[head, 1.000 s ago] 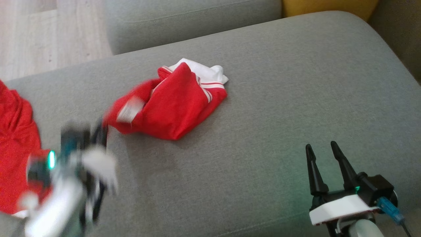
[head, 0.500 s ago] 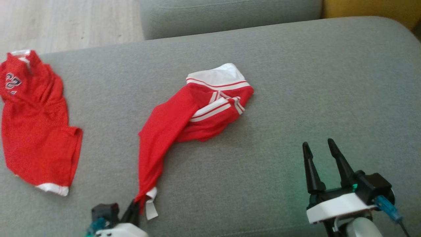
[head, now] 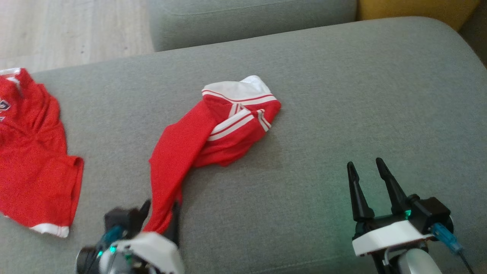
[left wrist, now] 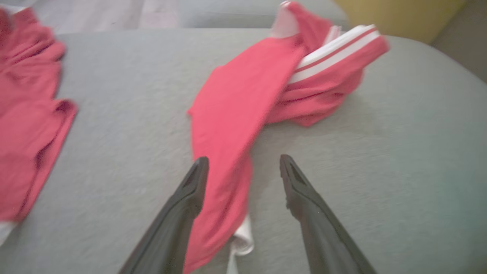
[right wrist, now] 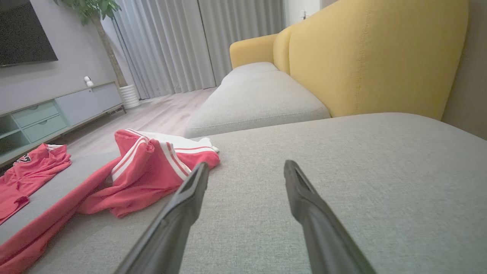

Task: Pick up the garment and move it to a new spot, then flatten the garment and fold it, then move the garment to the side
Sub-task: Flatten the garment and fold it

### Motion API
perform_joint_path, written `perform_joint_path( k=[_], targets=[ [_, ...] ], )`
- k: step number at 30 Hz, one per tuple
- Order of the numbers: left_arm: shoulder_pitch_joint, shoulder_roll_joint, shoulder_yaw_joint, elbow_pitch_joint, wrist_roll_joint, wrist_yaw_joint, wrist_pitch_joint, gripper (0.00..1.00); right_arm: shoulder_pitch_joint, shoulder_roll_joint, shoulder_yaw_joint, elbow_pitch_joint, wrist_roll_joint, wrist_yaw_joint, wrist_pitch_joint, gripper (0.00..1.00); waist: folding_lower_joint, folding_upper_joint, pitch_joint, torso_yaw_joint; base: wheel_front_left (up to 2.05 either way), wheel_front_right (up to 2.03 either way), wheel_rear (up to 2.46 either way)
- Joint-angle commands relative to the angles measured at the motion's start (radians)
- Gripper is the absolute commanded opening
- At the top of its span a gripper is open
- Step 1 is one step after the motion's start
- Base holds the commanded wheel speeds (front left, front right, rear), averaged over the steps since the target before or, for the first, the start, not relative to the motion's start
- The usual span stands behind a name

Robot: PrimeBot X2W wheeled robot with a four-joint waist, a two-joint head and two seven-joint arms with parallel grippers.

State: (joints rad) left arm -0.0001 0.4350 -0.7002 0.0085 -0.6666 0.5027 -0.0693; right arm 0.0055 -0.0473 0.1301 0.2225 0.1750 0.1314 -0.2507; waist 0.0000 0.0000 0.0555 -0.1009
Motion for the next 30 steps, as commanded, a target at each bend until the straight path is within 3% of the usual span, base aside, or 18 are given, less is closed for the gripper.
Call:
perform_joint_path(
  k=[1,5,7,11,15,22,29,30],
  targets=[
    [-0.081,0.023,0.03,-0.061,0.024,0.005,0.006,1.0,-0.033,-0.003,0.025,-0.031,0.006,-0.001,-0.011,1.0,0.0,0.0,0.002,-0.015,0.0,0.0,0.0],
    [-0.176,-0.007,-0.028,-0.127,0.061,-0.027,0.055,1.0,-0.041,-0.003,0.028,-0.034,0.011,-0.001,-0.011,1.0,0.0,0.0,0.016,-0.043,0.0,0.0,0.0],
    [-0.236,-0.058,-0.058,-0.105,0.057,-0.065,0.07,1.0,-0.048,-0.003,0.033,-0.034,0.012,-0.001,-0.011,1.0,0.0,0.0,0.028,-0.056,0.0,0.0,0.0],
    [-0.406,-0.16,-0.12,0.081,0.086,-0.16,0.074,1.0,-0.08,-0.003,0.055,-0.034,0.018,-0.001,-0.011,1.0,0.0,0.0,0.067,-0.101,0.0,0.0,0.0],
    [-0.522,-0.224,-0.115,0.255,0.104,-0.192,0.03,1.0,-0.096,-0.003,0.073,-0.031,0.028,-0.001,-0.011,1.0,0.0,0.0,0.094,-0.137,0.0,0.0,0.0],
    [-0.65,-0.262,-0.084,0.474,0.114,-0.213,-0.023,1.0,-0.102,-0.003,0.091,-0.03,0.045,-0.001,-0.011,1.0,0.0,0.0,0.121,-0.175,0.0,0.0,0.0],
    [-0.705,-0.243,-0.093,0.601,0.082,-0.273,0.077,1.0,-0.112,-0.003,0.093,-0.026,0.047,-0.001,-0.011,1.0,0.0,0.0,0.128,-0.188,0.0,0.0,0.0],
    [-0.705,-0.243,-0.094,0.607,0.074,-0.283,0.089,0.81,-0.113,-0.003,0.091,-0.026,0.048,-0.001,-0.011,1.0,0.0,0.0,0.127,-0.188,0.0,0.0,0.0]
  ],
)
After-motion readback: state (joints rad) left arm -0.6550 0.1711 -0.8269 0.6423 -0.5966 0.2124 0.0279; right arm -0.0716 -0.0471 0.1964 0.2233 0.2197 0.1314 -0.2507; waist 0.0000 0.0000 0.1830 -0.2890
